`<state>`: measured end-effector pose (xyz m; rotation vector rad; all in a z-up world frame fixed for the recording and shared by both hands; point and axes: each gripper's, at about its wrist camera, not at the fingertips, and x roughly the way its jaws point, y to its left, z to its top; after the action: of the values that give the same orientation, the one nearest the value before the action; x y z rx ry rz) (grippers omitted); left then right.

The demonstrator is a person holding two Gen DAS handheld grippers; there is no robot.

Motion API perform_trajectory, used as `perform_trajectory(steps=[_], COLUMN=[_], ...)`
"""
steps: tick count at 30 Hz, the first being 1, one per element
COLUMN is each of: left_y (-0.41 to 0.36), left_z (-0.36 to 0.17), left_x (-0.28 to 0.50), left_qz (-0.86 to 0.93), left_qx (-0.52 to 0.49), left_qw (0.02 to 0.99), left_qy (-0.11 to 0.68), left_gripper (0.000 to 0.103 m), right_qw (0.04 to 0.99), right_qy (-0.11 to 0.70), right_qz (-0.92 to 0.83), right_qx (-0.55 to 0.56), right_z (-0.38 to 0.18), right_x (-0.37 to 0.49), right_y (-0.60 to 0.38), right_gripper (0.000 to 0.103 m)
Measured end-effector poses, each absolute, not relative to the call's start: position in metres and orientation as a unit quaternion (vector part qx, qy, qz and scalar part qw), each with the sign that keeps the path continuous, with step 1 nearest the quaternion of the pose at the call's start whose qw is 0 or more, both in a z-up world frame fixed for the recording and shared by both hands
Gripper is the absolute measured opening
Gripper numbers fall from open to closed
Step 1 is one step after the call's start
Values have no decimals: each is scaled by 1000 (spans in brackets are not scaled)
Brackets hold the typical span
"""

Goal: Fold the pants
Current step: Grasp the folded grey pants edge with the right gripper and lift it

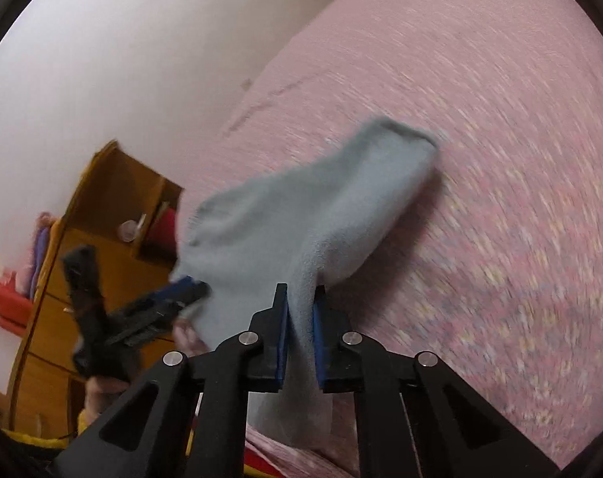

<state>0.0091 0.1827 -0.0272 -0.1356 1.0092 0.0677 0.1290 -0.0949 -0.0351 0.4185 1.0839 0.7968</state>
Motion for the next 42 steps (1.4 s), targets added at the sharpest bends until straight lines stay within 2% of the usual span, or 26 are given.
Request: perform_trajectory(steps=[8,18,23,32,35,38,42], left_y=[193,241,262,284,291,297,300], left_z=[-16,6,8,-2,-7,-9,-2], left_x=[5,3,-6,-19,-19,-21,-26], left_qz=[23,67,85,104,108,114,117], left_qx=[-94,-109,-130,-144,-152,-160,-167], left_qw=[875,885,888,884,881,878,880], left_qy=[475,448,433,433,435,437,430], left_gripper=[52,52,52,52,52,52,52], right_qw=[762,714,693,676,669,658,669], right_qy=[476,489,506,549,561,567,544], right_qz=[424,493,506,489,483,487,496], right_qx=[114,91,85,54,55,84,104], right_z=[13,41,31,-19,-34,-36,-18], right_x=[130,138,148,155,159,162,163], right_y=[-36,50,97,162,174,175,155], right_gripper=[11,11,11,11,14,21,21])
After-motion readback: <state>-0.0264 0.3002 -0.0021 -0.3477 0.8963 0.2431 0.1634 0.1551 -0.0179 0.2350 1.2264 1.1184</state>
